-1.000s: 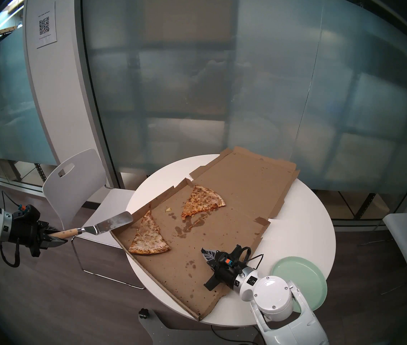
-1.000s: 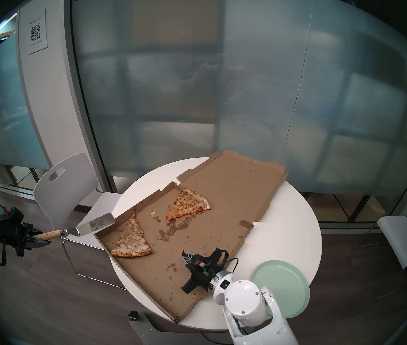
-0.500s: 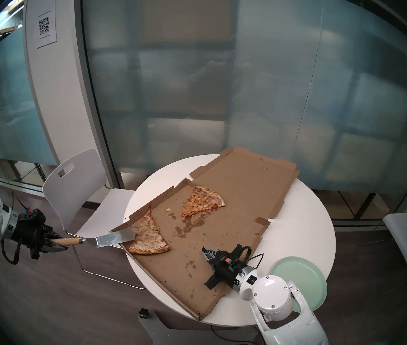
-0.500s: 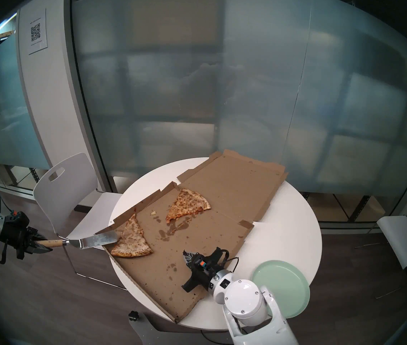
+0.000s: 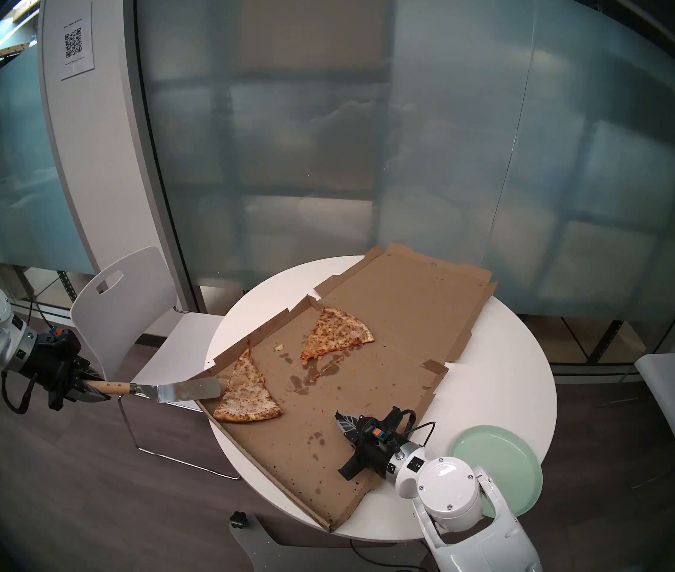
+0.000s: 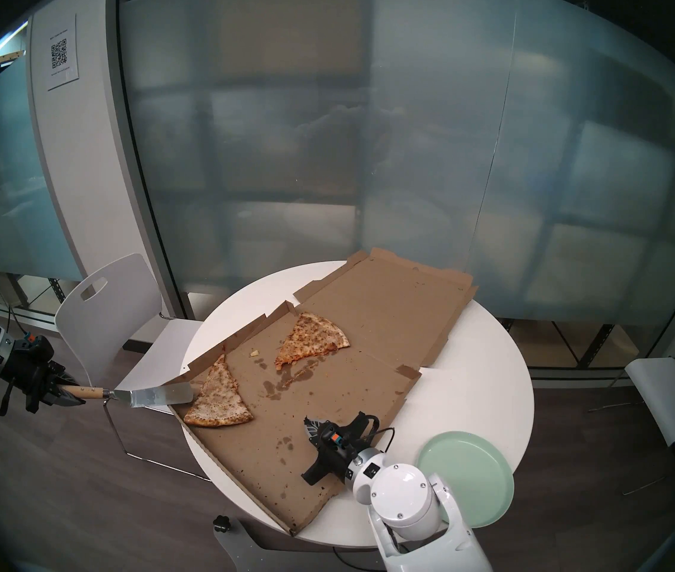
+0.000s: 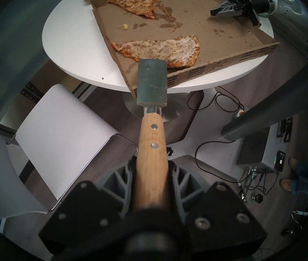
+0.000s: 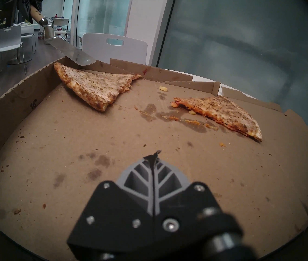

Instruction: Put pizza slice onto the plate

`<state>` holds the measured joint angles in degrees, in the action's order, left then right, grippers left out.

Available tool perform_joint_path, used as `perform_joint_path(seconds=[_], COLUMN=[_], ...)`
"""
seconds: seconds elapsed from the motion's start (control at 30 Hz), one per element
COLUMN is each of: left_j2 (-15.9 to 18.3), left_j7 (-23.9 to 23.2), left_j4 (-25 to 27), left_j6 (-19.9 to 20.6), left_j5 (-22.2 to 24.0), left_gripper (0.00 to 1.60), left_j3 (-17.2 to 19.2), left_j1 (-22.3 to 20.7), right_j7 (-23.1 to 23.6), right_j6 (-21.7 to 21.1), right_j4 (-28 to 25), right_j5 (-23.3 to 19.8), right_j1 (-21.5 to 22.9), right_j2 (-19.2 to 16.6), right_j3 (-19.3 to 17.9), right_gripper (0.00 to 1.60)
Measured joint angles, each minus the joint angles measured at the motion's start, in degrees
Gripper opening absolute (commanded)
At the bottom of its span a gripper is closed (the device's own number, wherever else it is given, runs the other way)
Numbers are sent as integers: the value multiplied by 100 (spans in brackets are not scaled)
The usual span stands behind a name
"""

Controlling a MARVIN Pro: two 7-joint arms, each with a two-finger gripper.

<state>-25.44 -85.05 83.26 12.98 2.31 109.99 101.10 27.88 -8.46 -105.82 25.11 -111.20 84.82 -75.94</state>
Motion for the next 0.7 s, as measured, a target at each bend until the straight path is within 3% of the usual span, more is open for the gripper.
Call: perform_joint_path(seconds=[0.33,0.7], left_j2=[464,690], left_j7=[0,103], left_j4=[-197,-36], left_j6=[-138,-173], left_j5=[80,58], left_gripper=[0,0], left_j3=[-814,-1567], left_j1=[-618,-1274], right_j7=[-17,-46], right_j6=[-19,-55], right_j4=[112,205], right_j5=[-22,-60], right_j1=[87,139], right_j2=[15,27], right_j3=[3,-61], right_gripper=[0,0])
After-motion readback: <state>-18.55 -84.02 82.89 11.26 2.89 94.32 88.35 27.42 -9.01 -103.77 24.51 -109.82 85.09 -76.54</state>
